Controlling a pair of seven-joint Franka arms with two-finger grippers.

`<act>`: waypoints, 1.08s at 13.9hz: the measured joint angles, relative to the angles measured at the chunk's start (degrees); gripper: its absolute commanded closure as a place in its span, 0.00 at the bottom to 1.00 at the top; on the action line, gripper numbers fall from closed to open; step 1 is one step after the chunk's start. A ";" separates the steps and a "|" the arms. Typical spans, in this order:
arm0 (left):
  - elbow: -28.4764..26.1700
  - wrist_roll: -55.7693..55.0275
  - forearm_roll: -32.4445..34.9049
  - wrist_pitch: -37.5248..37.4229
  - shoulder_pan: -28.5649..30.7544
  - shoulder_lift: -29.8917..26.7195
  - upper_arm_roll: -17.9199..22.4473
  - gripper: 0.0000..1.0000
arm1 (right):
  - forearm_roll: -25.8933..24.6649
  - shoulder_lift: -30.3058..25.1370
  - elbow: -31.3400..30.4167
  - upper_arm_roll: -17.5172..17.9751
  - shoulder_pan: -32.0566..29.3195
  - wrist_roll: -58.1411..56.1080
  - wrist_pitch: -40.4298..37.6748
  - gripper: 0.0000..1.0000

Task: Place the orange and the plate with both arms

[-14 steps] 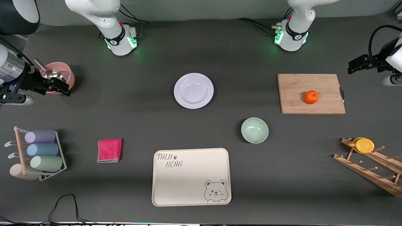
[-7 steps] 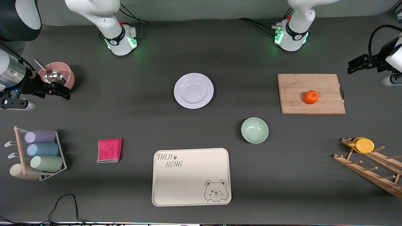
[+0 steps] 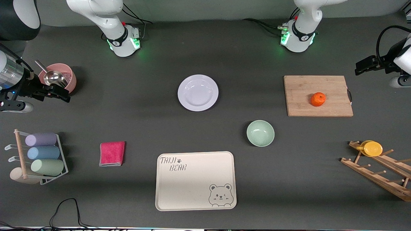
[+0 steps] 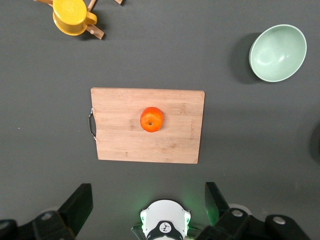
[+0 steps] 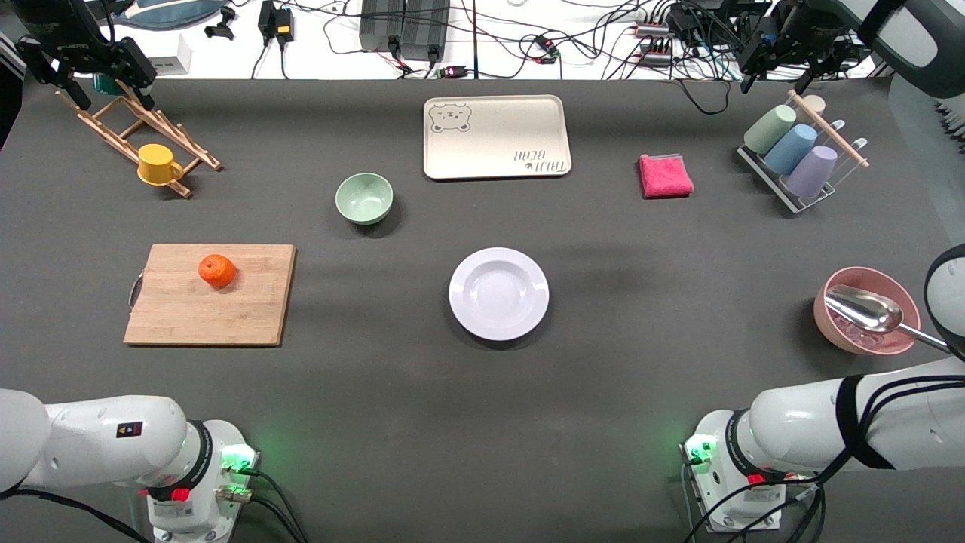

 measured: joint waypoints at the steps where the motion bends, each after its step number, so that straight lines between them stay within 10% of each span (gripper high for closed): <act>1: -0.65 0.00 0.00 -0.01 -0.04 0.00 -0.02 0.00 | 0.00 0.01 0.00 0.00 0.00 0.00 0.00 0.00; 7: -9.21 0.03 0.04 0.35 -0.05 -1.28 0.15 0.00 | 0.00 0.07 -0.04 0.00 0.04 0.00 -0.01 0.00; 15: -39.16 1.90 0.74 20.71 0.04 -16.25 0.58 0.00 | 0.00 0.85 -0.11 -0.05 -0.06 0.07 -0.40 0.00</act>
